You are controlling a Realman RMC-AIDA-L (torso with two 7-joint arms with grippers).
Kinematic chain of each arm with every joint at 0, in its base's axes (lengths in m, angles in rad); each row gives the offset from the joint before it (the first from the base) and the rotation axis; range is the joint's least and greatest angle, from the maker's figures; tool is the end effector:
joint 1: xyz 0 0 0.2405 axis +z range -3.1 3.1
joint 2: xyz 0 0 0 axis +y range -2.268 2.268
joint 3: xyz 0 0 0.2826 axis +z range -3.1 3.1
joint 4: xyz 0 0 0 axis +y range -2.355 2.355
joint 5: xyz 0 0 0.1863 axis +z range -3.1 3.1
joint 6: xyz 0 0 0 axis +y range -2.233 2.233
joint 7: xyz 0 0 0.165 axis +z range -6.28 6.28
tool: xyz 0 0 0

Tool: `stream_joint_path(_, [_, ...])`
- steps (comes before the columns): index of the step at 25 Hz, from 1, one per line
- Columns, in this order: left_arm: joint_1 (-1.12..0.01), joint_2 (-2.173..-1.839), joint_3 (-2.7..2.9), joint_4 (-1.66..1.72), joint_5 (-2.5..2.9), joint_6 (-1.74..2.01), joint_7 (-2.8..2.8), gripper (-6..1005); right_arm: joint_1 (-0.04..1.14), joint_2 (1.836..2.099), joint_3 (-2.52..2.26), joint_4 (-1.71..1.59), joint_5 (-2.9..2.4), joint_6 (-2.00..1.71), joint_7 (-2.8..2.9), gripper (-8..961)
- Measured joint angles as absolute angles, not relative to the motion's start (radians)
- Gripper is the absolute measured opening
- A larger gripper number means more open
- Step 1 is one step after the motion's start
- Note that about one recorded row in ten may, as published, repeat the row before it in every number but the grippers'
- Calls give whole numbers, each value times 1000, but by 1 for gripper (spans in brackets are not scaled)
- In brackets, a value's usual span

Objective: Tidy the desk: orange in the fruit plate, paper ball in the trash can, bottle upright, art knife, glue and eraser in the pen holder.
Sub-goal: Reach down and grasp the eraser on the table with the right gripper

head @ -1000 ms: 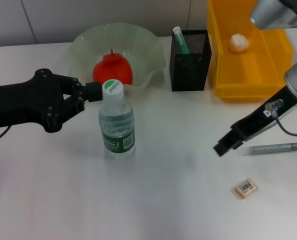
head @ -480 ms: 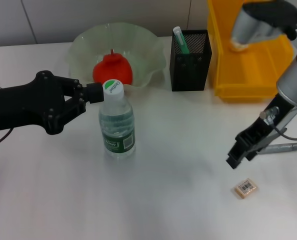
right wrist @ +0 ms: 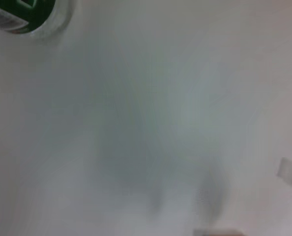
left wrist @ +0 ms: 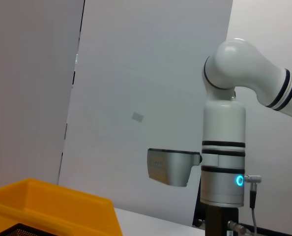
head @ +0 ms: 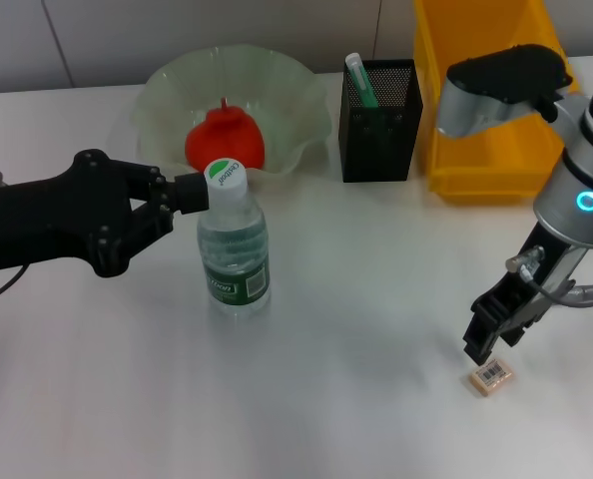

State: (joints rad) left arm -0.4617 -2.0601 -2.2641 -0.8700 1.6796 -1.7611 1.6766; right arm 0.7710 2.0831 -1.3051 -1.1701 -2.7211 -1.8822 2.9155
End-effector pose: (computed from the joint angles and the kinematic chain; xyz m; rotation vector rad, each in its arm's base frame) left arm -0.2071 0.3101 0.0055 -2.8032 -0.3545 -1.0117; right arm 0.2188 0.3289 -0.0268 -2.3412 1.5159 -0.8638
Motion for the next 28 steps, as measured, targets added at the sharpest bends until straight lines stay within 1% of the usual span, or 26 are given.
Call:
stream_joint_path(9, [-462, -2060, -2264, -865, 1680, -1763, 1677, 7, 777, 2085, -1361, -1113, -2720, -1837, 2924, 453])
stream_joint_path(28, [-462, -2059, -2264, -857, 1680, -1763, 1688, 7, 786, 2083, -1413, -1102, -2739, -1841, 2954, 452])
